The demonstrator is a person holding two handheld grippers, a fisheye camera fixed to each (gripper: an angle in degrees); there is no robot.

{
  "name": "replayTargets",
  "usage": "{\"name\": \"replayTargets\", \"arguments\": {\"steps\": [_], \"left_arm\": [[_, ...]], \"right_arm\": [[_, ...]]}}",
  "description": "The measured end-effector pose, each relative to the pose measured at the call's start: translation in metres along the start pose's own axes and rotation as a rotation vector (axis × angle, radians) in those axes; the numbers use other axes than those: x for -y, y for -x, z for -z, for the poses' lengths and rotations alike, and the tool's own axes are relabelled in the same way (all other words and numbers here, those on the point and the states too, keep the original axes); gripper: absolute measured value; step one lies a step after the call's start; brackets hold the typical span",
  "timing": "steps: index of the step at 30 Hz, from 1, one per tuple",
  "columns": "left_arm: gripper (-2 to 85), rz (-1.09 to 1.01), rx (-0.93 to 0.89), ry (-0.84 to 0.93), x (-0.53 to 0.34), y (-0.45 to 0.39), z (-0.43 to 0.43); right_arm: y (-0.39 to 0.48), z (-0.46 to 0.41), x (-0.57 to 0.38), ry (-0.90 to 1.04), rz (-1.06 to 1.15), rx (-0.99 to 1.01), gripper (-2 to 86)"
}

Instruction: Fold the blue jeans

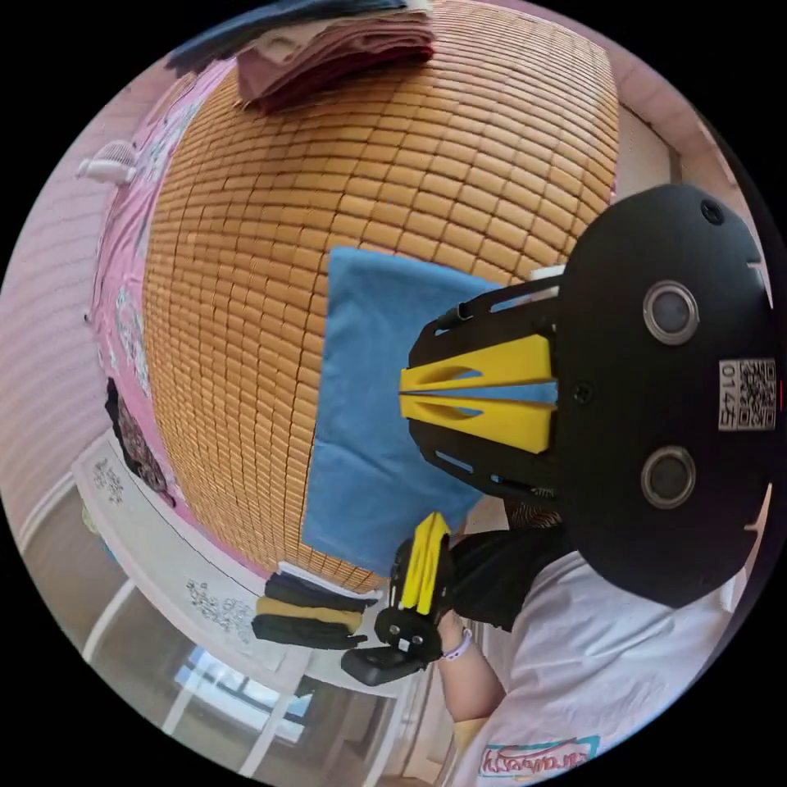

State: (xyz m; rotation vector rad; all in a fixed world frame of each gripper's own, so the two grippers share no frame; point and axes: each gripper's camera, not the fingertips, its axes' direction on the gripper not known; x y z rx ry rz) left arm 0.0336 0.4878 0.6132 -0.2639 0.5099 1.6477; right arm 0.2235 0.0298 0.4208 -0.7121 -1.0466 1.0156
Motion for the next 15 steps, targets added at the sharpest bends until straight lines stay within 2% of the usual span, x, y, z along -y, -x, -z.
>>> {"name": "replayTargets", "arguments": {"steps": [2,8,10,15], "left_arm": [[0.3,-0.014,0.009,-0.005,0.023,0.008,0.002],[4.6,-0.039,-0.053,0.003,0.121,0.026,-0.010],[5.2,-0.032,-0.073,0.028,0.150,0.029,-0.022],[7.1,0.030,-0.128,0.073,0.217,0.037,-0.060]], "right_arm": [[-0.043,0.018,-0.061,-0.010,-0.149,0.003,6.8],[-0.099,0.015,-0.143,0.016,-0.344,0.039,13.2],[-0.111,0.011,-0.153,-0.009,-0.381,0.094,13.7],[-0.134,-0.002,-0.160,0.071,-0.390,0.136,11.2]]}}
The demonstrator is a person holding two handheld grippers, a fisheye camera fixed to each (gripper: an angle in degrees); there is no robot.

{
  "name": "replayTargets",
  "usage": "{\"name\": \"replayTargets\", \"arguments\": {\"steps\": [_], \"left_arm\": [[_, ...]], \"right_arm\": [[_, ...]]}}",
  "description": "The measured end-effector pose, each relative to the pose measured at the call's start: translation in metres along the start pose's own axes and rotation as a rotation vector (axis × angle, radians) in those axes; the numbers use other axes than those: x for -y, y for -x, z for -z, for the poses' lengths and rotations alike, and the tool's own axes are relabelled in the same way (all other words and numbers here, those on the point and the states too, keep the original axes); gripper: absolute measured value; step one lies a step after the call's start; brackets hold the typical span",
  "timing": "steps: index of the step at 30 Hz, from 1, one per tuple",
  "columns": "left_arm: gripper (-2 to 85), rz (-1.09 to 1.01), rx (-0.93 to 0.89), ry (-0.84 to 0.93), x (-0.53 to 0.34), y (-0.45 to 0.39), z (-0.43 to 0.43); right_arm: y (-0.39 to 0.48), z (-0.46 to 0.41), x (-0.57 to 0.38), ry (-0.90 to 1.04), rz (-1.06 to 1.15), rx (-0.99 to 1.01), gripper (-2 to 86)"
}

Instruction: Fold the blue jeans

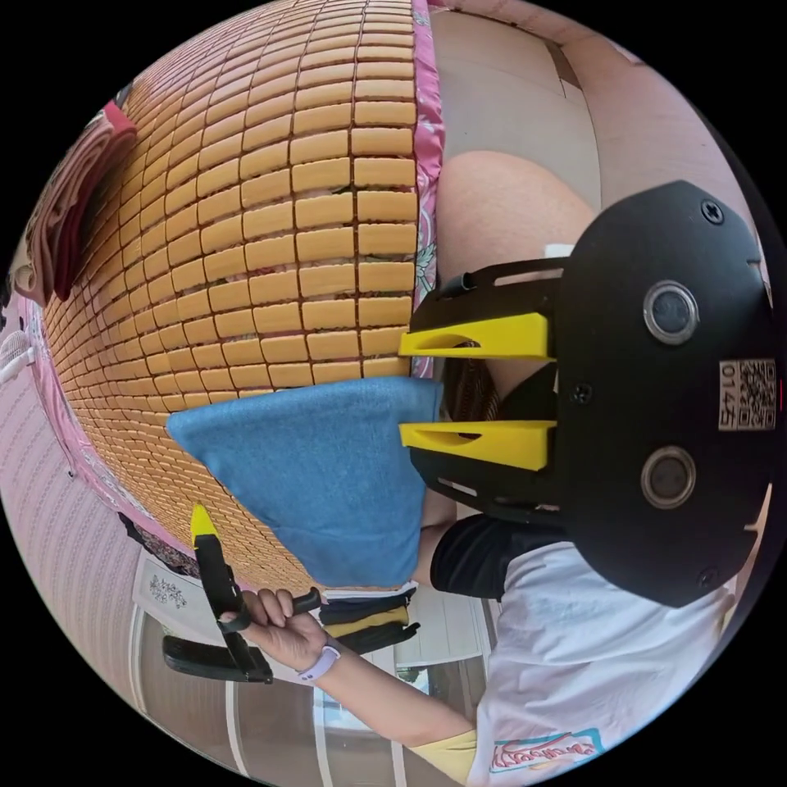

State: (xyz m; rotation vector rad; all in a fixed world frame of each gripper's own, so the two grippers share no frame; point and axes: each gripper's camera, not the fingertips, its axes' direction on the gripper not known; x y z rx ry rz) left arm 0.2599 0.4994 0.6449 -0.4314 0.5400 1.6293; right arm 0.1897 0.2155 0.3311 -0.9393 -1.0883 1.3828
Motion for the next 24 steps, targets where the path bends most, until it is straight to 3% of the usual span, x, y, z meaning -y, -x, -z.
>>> {"name": "replayTargets", "arguments": {"steps": [7,9,11,14,19,24], "left_arm": [[10.6,0.036,0.105,0.096,0.056,0.003,-0.045],[8.9,0.046,0.126,0.196,0.065,0.008,-0.063],[7.0,0.044,0.150,0.208,0.069,0.010,-0.062],[3.2,0.036,0.102,0.240,0.074,0.011,-0.055],[1.5,-0.062,0.114,0.144,0.080,-0.016,-0.014],[1.4,-0.140,-0.029,-0.084,0.073,-0.038,0.069]], "right_arm": [[-0.046,0.007,-0.015,-0.008,-0.058,0.106,8.5],[-0.055,0.008,-0.019,-0.011,-0.080,0.113,6.8],[-0.060,0.009,-0.023,-0.014,-0.071,0.086,1.2],[-0.061,0.018,-0.033,-0.051,0.000,0.126,0.3],[-0.069,0.060,-0.066,-0.207,0.026,0.182,-0.1],[-0.058,0.120,-0.106,-0.384,0.083,0.192,-0.3]]}}
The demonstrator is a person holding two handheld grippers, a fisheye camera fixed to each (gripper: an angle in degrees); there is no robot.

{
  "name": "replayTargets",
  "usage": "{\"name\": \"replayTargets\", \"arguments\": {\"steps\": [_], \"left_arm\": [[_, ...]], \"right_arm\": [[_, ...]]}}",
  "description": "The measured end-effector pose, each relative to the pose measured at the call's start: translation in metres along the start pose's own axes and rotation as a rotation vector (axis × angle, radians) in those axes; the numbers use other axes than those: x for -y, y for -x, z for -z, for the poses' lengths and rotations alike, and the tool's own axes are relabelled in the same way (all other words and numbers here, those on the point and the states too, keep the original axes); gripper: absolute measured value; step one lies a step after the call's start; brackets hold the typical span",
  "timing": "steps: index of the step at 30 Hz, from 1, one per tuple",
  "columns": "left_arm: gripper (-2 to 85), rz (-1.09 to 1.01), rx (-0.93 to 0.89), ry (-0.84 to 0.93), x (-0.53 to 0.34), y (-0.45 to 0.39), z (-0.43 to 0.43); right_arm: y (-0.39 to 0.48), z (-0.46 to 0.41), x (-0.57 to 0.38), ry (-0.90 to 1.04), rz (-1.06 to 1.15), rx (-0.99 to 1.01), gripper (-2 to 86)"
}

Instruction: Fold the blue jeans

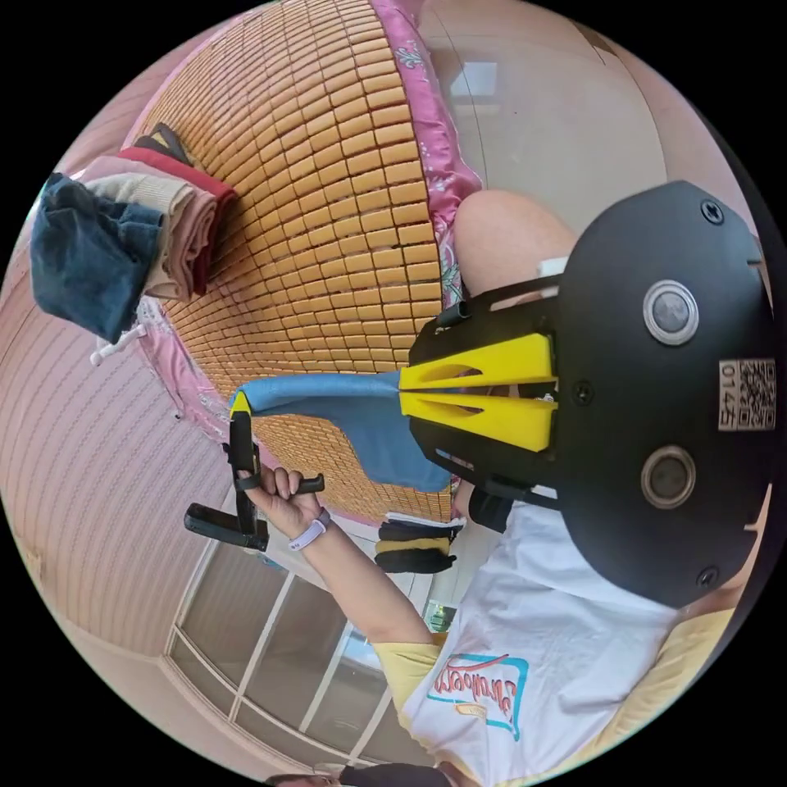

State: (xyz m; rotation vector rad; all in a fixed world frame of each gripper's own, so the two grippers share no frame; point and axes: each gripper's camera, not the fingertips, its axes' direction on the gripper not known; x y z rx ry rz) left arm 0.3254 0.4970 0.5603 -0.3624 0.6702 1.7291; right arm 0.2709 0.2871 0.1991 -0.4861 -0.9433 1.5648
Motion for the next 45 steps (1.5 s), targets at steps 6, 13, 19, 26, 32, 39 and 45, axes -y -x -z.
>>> {"name": "replayTargets", "arguments": {"steps": [6,13,19,26,32,39,45], "left_arm": [[2.2,0.045,-0.011,-0.169,-0.094,0.026,0.103],[8.1,0.459,0.207,-0.293,-0.282,0.107,0.184],[6.8,0.792,0.102,-0.361,-0.419,0.137,0.182],[7.2,0.685,0.040,-0.284,-0.404,0.099,0.145],[7.7,0.566,0.089,-0.237,-0.397,0.048,0.133],[8.3,0.576,0.159,-0.177,-0.419,0.016,0.120],[8.6,0.548,0.227,-0.186,-0.420,-0.009,0.140]], "right_arm": [[0.079,0.000,0.004,0.053,0.267,0.081,-0.4],[0.179,-0.159,0.006,0.358,0.496,0.247,3.0],[0.179,-0.206,-0.017,0.452,0.501,0.168,6.0],[0.149,-0.181,-0.015,0.349,0.334,-0.017,7.9],[0.190,-0.204,0.013,0.336,0.452,-0.080,9.2],[0.265,-0.282,0.051,0.363,0.628,-0.095,10.9],[0.305,-0.356,0.052,0.432,0.721,-0.326,11.6]]}}
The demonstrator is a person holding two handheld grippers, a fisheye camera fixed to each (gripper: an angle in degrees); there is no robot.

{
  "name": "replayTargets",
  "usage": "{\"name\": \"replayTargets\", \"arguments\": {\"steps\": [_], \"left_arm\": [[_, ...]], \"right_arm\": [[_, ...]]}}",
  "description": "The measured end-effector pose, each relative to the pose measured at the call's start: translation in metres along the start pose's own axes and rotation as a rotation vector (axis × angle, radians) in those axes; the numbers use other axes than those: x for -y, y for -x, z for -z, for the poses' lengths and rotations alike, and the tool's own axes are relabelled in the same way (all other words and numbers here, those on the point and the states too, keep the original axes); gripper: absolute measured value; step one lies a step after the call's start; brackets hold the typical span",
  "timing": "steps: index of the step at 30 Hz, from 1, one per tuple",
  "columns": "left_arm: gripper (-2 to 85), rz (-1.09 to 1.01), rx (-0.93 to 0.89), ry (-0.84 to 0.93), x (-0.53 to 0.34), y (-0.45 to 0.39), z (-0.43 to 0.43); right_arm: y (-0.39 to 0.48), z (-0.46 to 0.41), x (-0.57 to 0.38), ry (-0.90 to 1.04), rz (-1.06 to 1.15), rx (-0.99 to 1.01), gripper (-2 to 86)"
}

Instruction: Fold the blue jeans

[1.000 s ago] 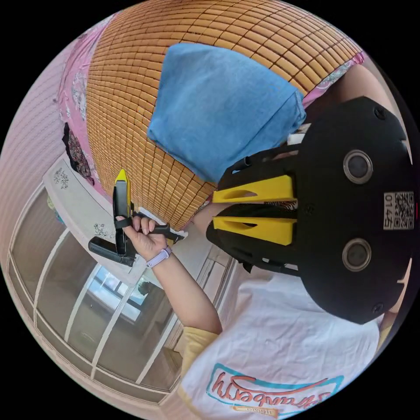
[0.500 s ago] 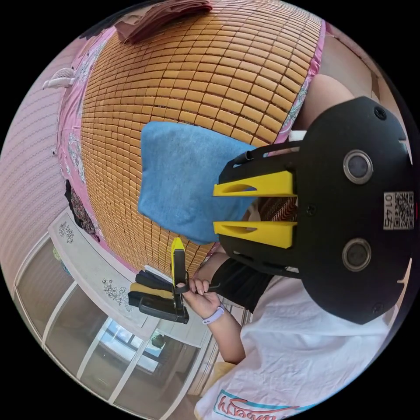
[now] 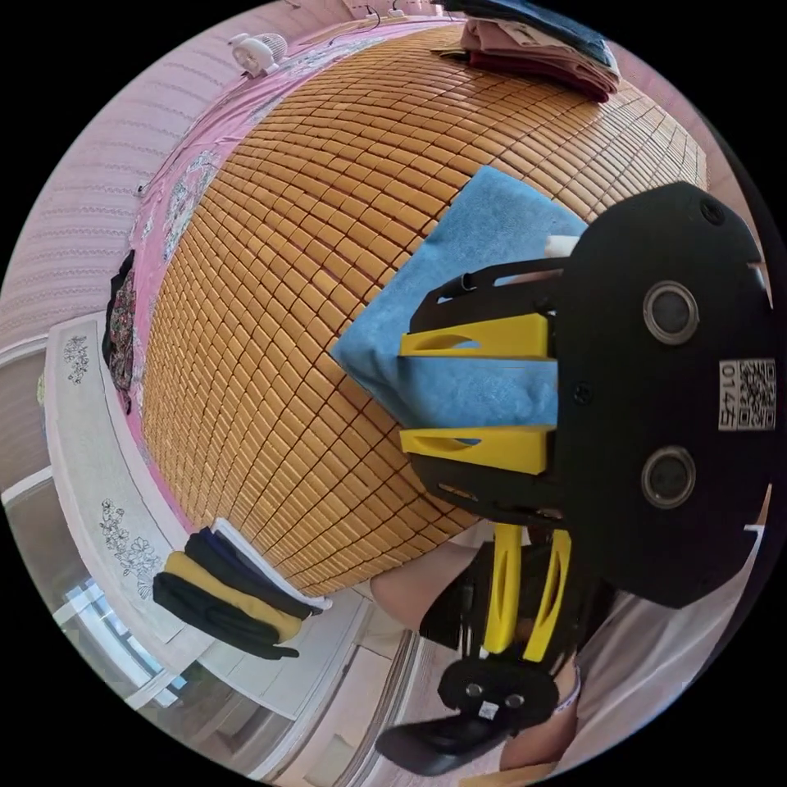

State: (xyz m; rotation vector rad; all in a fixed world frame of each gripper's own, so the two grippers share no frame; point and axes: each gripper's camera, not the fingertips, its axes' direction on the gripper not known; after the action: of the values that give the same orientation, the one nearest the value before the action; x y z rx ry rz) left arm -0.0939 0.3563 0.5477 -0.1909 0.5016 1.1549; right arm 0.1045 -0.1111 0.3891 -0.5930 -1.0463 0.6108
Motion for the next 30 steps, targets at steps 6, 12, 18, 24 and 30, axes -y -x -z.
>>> {"name": "replayTargets", "arguments": {"steps": [6,12,18,24,30], "left_arm": [[8.5,-0.042,0.061,0.060,-0.002,-0.005,-0.015],[0.3,-0.081,0.066,0.034,-0.008,-0.009,0.003],[-0.7,-0.168,-0.023,-0.106,-0.021,-0.029,0.066],[3.5,-0.024,0.135,-0.083,-0.038,0.017,0.077],[8.4,0.155,-0.071,-0.022,-0.056,0.071,0.063]], "right_arm": [[-0.002,-0.003,0.006,0.007,-0.071,-0.010,5.1],[-0.022,0.033,-0.012,-0.104,-0.138,0.099,1.3],[-0.021,0.092,-0.027,-0.247,-0.157,0.133,1.6],[-0.010,0.063,0.004,-0.262,-0.157,0.215,5.1],[-0.012,0.049,-0.029,-0.231,-0.140,0.106,8.3]]}}
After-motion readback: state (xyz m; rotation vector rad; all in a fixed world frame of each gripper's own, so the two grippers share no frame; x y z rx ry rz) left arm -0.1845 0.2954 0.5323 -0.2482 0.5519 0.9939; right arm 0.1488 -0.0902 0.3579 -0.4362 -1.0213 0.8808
